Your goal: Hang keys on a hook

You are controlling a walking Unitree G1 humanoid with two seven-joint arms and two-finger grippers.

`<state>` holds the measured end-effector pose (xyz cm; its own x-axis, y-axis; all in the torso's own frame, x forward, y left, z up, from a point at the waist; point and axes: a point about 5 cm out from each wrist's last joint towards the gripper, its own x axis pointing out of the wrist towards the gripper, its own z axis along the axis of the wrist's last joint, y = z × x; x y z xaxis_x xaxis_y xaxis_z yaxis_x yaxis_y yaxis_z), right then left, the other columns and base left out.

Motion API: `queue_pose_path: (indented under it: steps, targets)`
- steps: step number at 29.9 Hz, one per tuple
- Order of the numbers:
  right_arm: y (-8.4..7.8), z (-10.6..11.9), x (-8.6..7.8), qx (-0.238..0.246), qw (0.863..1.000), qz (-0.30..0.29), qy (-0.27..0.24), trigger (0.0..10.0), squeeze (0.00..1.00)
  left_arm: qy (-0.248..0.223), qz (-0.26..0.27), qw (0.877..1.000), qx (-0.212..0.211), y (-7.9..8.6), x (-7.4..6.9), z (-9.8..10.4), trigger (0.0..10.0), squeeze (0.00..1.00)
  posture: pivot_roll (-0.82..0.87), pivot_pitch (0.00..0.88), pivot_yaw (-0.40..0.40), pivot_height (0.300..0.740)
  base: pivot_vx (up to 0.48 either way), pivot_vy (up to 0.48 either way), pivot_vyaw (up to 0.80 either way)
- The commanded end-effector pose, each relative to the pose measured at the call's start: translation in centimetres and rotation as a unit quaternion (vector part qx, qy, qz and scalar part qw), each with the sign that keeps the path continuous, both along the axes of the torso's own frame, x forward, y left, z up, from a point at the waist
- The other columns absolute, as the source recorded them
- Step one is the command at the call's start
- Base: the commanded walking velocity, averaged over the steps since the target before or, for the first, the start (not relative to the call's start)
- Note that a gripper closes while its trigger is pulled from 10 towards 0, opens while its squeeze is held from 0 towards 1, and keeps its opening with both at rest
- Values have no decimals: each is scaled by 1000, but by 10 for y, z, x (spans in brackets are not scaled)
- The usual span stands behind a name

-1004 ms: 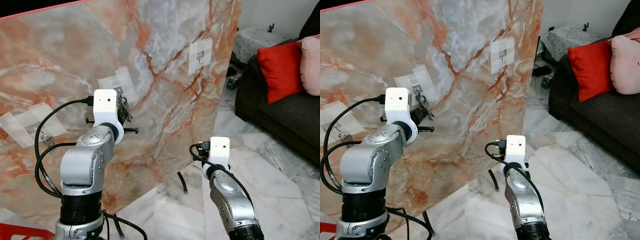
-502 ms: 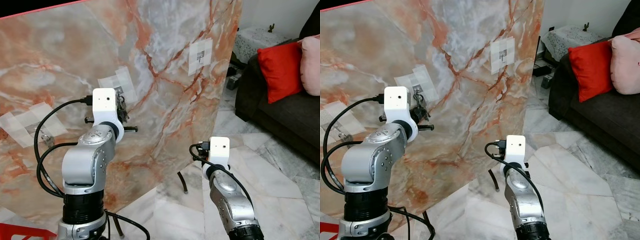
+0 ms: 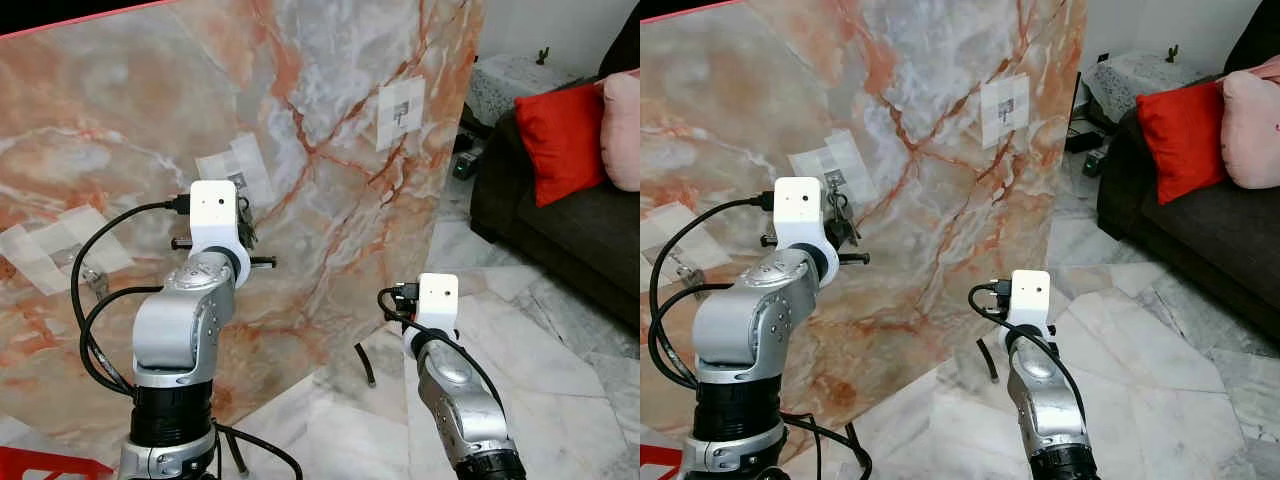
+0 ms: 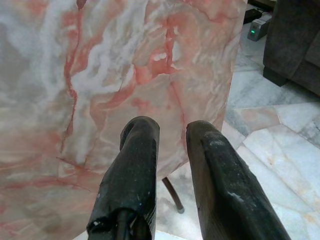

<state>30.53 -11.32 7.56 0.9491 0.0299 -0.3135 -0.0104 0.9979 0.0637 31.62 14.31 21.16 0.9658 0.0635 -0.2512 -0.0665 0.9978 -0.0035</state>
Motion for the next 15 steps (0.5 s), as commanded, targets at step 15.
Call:
queue_pose_path:
  steps: [15]
  targets:
    - [4,-1,-1,4,1000,2,-1,10000,0,-10,5,1000,1,-6,-1,11,10000,0,102,41,46,740,0,0,0]
